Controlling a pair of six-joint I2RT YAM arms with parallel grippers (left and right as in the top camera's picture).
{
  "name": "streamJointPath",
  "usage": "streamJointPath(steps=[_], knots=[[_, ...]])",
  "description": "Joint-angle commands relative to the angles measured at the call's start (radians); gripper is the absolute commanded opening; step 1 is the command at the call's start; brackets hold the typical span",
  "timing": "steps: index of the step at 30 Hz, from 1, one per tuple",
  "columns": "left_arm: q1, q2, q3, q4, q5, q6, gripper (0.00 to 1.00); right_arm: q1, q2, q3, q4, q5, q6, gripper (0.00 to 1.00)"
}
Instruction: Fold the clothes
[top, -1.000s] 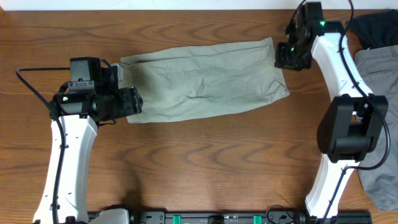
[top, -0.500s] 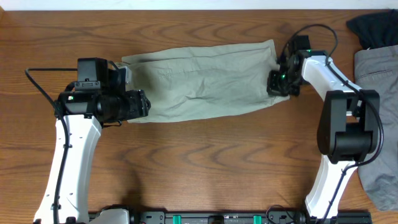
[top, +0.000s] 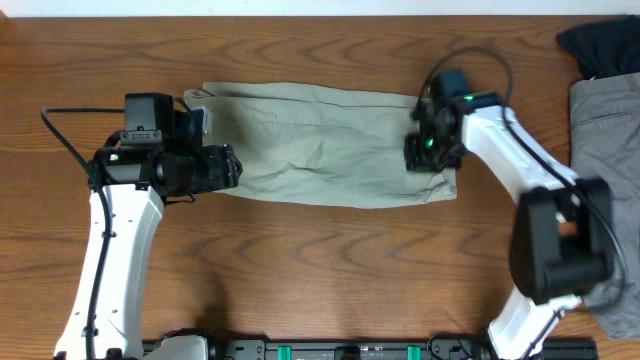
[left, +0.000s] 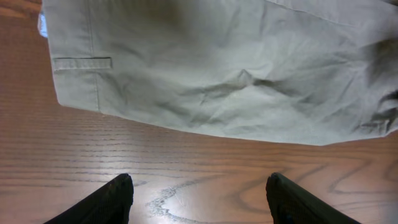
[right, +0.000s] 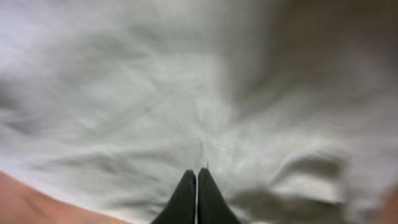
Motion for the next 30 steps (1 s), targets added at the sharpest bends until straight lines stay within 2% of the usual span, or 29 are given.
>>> streamJointPath(steps=[1,9,17,30], knots=[[-0.005,0.003,0.007,0.001,-0.039,0.014,0.71,-0.039,-0.062,0.009,0.092,0.059,0.034,0.1],[-0.007,0.08,0.001,0.002,-0.042,0.025,0.71,-0.112,0.026,0.009,0.327,0.039,0.059,0.45],[-0.007,0.233,-0.001,0.025,-0.041,0.041,0.71,-0.17,0.116,0.009,0.468,-0.013,0.059,0.48],[-0.007,0.433,-0.001,0.144,-0.041,0.045,0.71,-0.161,0.158,0.005,0.473,-0.073,0.006,0.48]])
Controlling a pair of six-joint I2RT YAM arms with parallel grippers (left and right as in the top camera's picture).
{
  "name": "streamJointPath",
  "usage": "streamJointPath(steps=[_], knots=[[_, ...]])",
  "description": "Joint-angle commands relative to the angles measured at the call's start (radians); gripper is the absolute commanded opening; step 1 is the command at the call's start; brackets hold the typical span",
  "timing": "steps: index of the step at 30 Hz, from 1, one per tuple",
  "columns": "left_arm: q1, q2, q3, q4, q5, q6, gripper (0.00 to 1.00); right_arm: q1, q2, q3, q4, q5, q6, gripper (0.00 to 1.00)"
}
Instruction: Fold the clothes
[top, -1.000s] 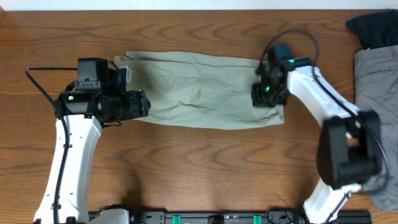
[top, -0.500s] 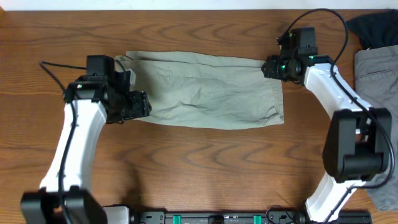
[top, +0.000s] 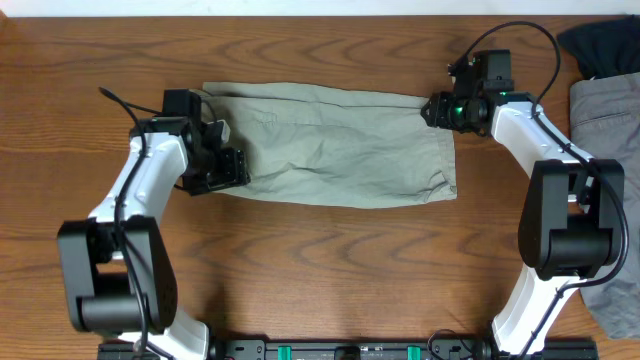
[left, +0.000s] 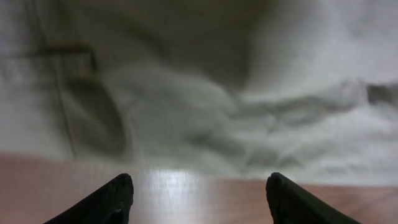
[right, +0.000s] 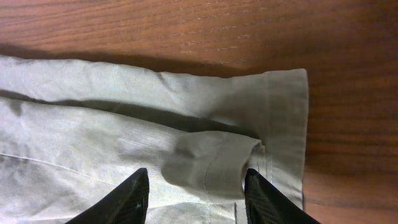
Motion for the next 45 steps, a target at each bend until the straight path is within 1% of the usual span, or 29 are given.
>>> streamJointPath(steps=[1,4,6,7,8,9,11,12,14,15,19,23,26,32,36,37,39,41,43,44,45], knots=[[-0.004,0.031,-0.001,0.027,-0.008,0.019,0.7,0.011,0.026,-0.005,0.003,0.004,-0.022,0.48],[-0.004,0.036,-0.001,0.035,-0.008,0.023,0.71,0.011,0.045,-0.005,0.001,0.029,-0.022,0.47],[-0.004,0.036,-0.001,0.033,-0.008,0.023,0.7,0.01,0.065,-0.005,0.005,0.019,-0.021,0.45],[-0.004,0.036,-0.001,0.032,-0.008,0.023,0.71,0.01,0.074,-0.005,0.01,0.008,-0.022,0.41],[-0.004,0.036,-0.001,0.03,-0.008,0.023,0.7,0.01,0.074,-0.005,0.01,-0.011,-0.022,0.35],[-0.004,0.036,-0.001,0.028,-0.008,0.023,0.7,0.01,0.075,-0.005,0.01,-0.034,-0.024,0.27],[-0.004,0.036,-0.001,0.024,-0.008,0.023,0.71,0.006,0.061,-0.004,0.009,-0.096,-0.049,0.16],[-0.004,0.036,-0.001,0.021,-0.008,0.023,0.71,0.002,0.052,-0.004,0.009,-0.127,-0.056,0.13],[-0.004,0.036,-0.001,0.018,-0.008,0.023,0.7,-0.01,0.015,-0.004,0.006,-0.178,-0.055,0.02],[-0.004,0.036,-0.001,0.018,-0.008,0.023,0.71,-0.016,-0.005,-0.004,0.003,-0.19,-0.055,0.01],[-0.004,0.036,-0.001,0.018,-0.008,0.023,0.7,-0.045,-0.096,-0.004,-0.001,-0.186,-0.039,0.01],[-0.004,0.036,-0.001,0.019,-0.009,0.024,0.7,-0.078,-0.155,-0.004,0.049,-0.153,-0.008,0.01],[-0.004,0.036,-0.001,0.021,-0.008,0.03,0.7,-0.092,-0.154,-0.004,0.082,-0.126,0.009,0.01],[-0.004,0.036,-0.001,0.024,-0.009,0.03,0.7,-0.09,-0.114,-0.004,0.088,-0.052,0.009,0.01],[-0.004,0.036,-0.001,0.023,-0.008,0.029,0.71,-0.089,-0.087,-0.004,0.095,0.031,0.009,0.01],[-0.004,0.036,-0.001,0.023,-0.008,0.03,0.7,-0.089,-0.076,-0.004,0.099,0.054,0.009,0.03],[-0.004,0.036,-0.001,0.022,-0.008,0.03,0.71,-0.09,-0.058,-0.004,0.103,0.092,0.01,0.11],[-0.004,0.036,-0.001,0.022,-0.009,0.03,0.71,-0.095,-0.047,-0.004,0.101,0.116,0.024,0.15],[-0.004,0.035,-0.001,0.021,-0.008,0.03,0.71,-0.101,-0.044,-0.004,0.076,0.119,0.043,0.3],[-0.004,0.035,-0.001,0.022,-0.008,0.03,0.72,-0.104,-0.043,-0.004,0.065,0.118,0.055,0.31],[-0.004,0.035,-0.001,0.021,-0.008,0.03,0.74,-0.107,-0.043,-0.004,0.05,0.118,0.063,0.31]])
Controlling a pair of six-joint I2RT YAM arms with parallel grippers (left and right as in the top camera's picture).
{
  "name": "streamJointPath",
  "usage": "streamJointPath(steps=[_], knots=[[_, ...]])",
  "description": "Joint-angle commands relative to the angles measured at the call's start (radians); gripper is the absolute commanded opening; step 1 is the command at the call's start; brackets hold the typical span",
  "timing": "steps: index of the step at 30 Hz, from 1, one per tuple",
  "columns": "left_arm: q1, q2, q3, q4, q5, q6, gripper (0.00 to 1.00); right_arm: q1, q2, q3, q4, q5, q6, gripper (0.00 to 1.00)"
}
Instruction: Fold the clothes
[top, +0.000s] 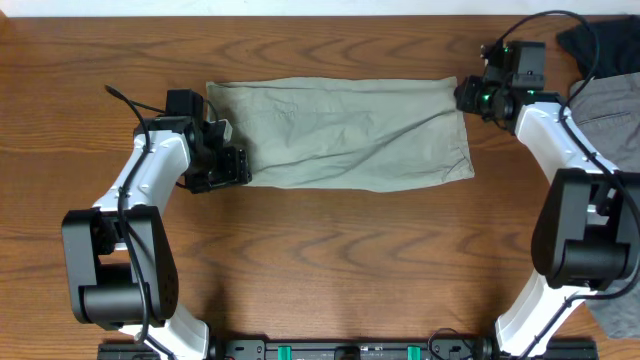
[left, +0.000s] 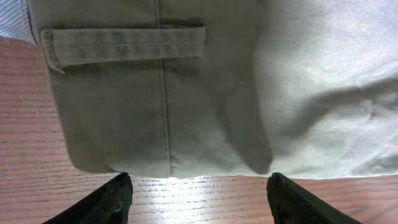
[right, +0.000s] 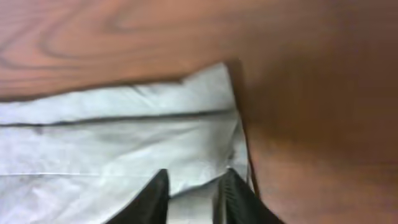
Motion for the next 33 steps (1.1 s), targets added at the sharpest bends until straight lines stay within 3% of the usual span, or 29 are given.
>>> streamJointPath(steps=[1,4,8,11,14,18,20,23,26,33], knots=[[-0.004,0.007,-0.001,-0.006,-0.008,0.007,0.76,-0.02,0.008,-0.001,-0.03,0.038,0.049,0.32],[-0.004,0.005,-0.001,-0.014,-0.008,0.007,0.77,-0.021,0.003,-0.001,-0.053,-0.028,0.04,0.31],[-0.004,-0.006,-0.001,-0.032,-0.008,0.007,0.77,-0.02,-0.003,-0.001,-0.058,-0.252,-0.097,0.29],[-0.004,-0.032,-0.001,-0.039,-0.008,0.007,0.77,-0.018,-0.003,-0.001,-0.109,-0.268,-0.098,0.36],[-0.004,-0.083,-0.001,-0.039,-0.008,0.007,0.77,-0.014,-0.002,-0.001,-0.191,-0.194,-0.097,0.35],[-0.004,-0.157,-0.001,-0.018,-0.008,0.007,0.78,-0.002,0.027,-0.01,-0.259,-0.121,-0.063,0.13],[-0.004,-0.187,-0.001,0.0,-0.008,0.007,0.77,0.005,0.047,-0.034,-0.256,-0.118,-0.041,0.08],[-0.004,-0.214,-0.001,0.021,-0.006,0.006,0.63,0.008,0.085,-0.079,-0.24,-0.096,0.023,0.02],[-0.004,-0.219,-0.001,0.032,0.003,0.007,0.5,0.0,0.106,-0.124,-0.259,-0.01,0.089,0.01],[-0.053,-0.215,-0.001,0.065,0.0,0.06,0.46,0.024,0.1,-0.132,-0.51,0.46,0.135,0.01]])
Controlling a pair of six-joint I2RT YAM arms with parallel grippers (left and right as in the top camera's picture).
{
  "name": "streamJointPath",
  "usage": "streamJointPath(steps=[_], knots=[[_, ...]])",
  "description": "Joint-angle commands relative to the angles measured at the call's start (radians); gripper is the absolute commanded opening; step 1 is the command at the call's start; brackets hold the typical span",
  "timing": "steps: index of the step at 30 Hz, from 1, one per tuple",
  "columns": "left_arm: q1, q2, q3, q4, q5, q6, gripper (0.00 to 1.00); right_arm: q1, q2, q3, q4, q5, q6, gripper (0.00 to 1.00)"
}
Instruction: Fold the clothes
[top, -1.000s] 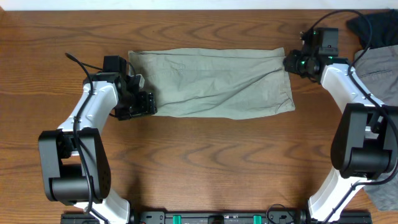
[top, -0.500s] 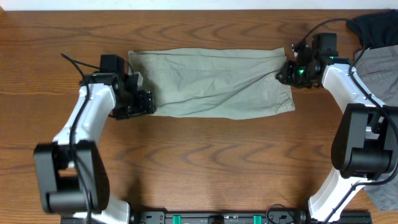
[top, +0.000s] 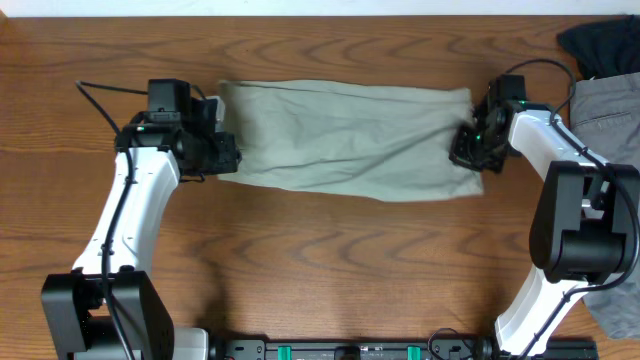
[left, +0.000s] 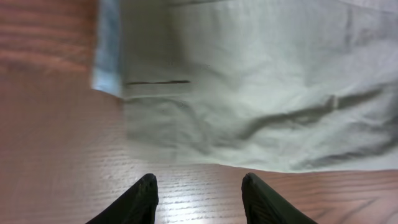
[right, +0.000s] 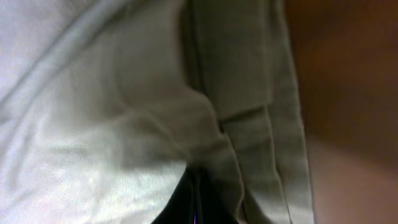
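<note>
A khaki garment (top: 345, 135) lies flat and long across the far half of the wooden table (top: 330, 260). Its waistband end, with a pale blue lining (left: 107, 50) and a belt loop, points left. My left gripper (top: 220, 155) is at the garment's near left corner. In the left wrist view this gripper (left: 198, 194) is open over bare wood, just short of the cloth's near edge (left: 205, 158). My right gripper (top: 468, 150) is at the garment's right hem. In the right wrist view the gripper (right: 196, 199) is shut, with bunched hem cloth (right: 249, 106) round its tips.
A grey garment (top: 605, 110) and a dark one (top: 600, 45) lie at the far right of the table. More grey cloth (top: 622, 300) shows at the near right edge. Black rails run along the table's front edge.
My right gripper has gone from the garment's far right corner to the middle of the right hem and is now shut. The garment sits slightly further right. My left gripper's fingers stand closer together.
At first my right gripper was shut on the cloth near its right end, and the left hung open off the near left corner. Then the right stood open at the far right corner. Later the garment lay stretched longer and flatter, and now the right grips its hem.
</note>
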Motion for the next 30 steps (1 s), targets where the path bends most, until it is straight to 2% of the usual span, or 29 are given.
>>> streamJointPath(steps=[1,4,10,16,20,22,24,30], knots=[[-0.048,-0.001,0.0,0.034,-0.005,0.041,0.47,0.02,0.068,-0.058,-0.106,0.396,0.068,0.01],[-0.099,-0.001,0.0,0.09,-0.005,0.064,0.47,0.025,0.058,-0.057,-0.118,0.354,0.074,0.01],[-0.218,0.035,0.0,0.146,-0.006,0.156,0.46,0.024,-0.036,-0.051,-0.09,0.068,-0.103,0.02],[-0.284,0.156,0.0,0.282,-0.008,0.167,0.33,0.026,-0.167,-0.052,-0.126,-0.135,-0.109,0.02],[-0.304,0.235,0.0,0.407,-0.005,0.167,0.27,0.04,-0.181,-0.052,-0.138,-0.264,-0.114,0.02],[-0.308,0.27,0.0,0.464,-0.005,0.167,0.24,0.06,-0.178,-0.059,-0.111,-0.327,-0.167,0.02],[-0.308,0.305,0.0,0.505,-0.005,0.167,0.24,0.095,-0.175,-0.067,-0.071,-0.354,-0.212,0.03],[-0.308,0.392,0.0,0.569,-0.006,0.165,0.21,0.215,-0.141,-0.094,0.055,-0.338,-0.217,0.09]])
